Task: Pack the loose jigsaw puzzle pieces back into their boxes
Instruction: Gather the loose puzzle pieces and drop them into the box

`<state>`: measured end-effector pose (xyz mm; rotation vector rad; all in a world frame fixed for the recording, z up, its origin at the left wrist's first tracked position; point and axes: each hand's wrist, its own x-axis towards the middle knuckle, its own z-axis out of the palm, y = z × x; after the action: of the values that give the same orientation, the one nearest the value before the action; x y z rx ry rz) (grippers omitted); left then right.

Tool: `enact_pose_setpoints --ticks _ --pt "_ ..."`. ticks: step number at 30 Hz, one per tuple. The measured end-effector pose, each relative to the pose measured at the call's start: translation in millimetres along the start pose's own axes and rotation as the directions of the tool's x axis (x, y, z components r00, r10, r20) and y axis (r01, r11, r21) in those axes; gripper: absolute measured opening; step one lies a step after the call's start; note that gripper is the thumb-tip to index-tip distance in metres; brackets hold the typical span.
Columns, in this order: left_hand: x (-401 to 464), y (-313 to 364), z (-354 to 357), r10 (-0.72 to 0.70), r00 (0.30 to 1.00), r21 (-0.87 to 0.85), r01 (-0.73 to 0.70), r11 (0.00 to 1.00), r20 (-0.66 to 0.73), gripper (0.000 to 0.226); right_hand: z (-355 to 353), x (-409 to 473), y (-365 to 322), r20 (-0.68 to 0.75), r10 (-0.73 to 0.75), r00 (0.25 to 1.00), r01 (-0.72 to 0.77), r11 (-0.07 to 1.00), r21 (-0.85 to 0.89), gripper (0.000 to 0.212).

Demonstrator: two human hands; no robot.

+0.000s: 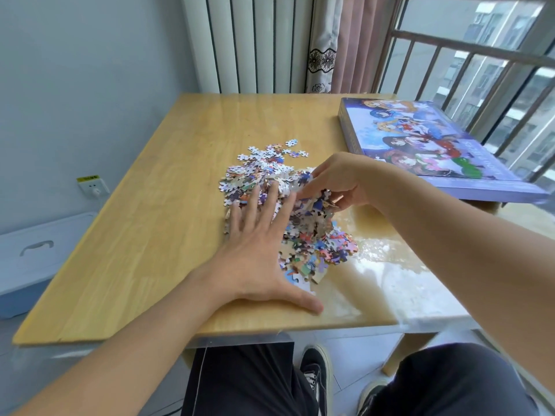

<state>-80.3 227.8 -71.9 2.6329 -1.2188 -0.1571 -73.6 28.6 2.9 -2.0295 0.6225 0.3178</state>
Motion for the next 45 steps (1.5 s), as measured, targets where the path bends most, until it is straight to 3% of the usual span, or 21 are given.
enact_pose_setpoints --ticks 6,11,15,18,21,23,27,29,32,34,38,42,45 --pt "25 -15 -5 -0.048 0.999 0.056 0.049 0.997 -0.020 0.152 -7 -10 11 -0.080 -0.029 0.996 0.049 0.964 0.262 0.025" --pt "32 -22 -15 -0.009 0.992 -0.071 0.001 0.997 -0.123 0.142 -15 -21 20 -0.127 -0.030 0.991 0.085 0.886 0.456 0.031" --pt "45 -19 -29 0.019 0.963 -0.187 -0.072 0.980 -0.270 0.122 -23 -30 28 -0.082 -0.023 0.996 0.072 0.737 0.672 0.041" --pt "60 -9 -38 0.061 0.927 -0.277 -0.172 0.945 -0.369 0.090 -29 -42 38 -0.049 -0.028 0.998 0.056 0.597 0.800 0.038" --pt "80 6 -38 0.037 0.895 -0.380 -0.227 0.897 -0.445 0.056 -32 -59 55 -0.001 -0.039 0.999 0.023 0.561 0.827 0.022" --pt "97 22 -33 0.066 0.911 -0.336 -0.217 0.916 -0.407 0.046 -34 -69 73 0.017 -0.030 0.999 0.003 0.555 0.832 0.016" --pt "127 64 -19 0.275 0.927 -0.139 -0.316 0.938 -0.255 0.069 -37 -80 115 0.021 0.042 0.999 -0.041 0.567 0.823 0.026" --pt "144 81 -14 0.313 0.921 -0.088 -0.341 0.936 -0.231 0.069 -43 -81 133 0.010 0.096 0.995 -0.064 0.574 0.816 0.031" --pt "166 98 -10 0.273 0.916 -0.077 -0.307 0.949 -0.296 0.025 -63 -83 152 -0.026 0.172 0.985 -0.070 0.530 0.845 0.039" --pt "176 102 -14 0.188 0.885 -0.151 -0.275 0.950 -0.425 0.011 -77 -81 154 -0.062 0.188 0.980 -0.041 0.498 0.866 0.033" --pt "189 115 -39 0.146 0.806 -0.234 -0.332 0.914 -0.574 0.026 -109 -74 138 -0.141 0.180 0.973 0.035 0.491 0.870 0.017" --pt "191 125 -57 0.208 0.811 -0.177 -0.355 0.918 -0.546 0.022 -137 -66 107 -0.201 0.178 0.963 0.103 0.446 0.889 0.021" --pt "193 127 -63 0.191 0.811 -0.181 -0.341 0.923 -0.553 0.027 -149 -55 89 -0.244 0.209 0.947 0.115 0.489 0.865 0.015"
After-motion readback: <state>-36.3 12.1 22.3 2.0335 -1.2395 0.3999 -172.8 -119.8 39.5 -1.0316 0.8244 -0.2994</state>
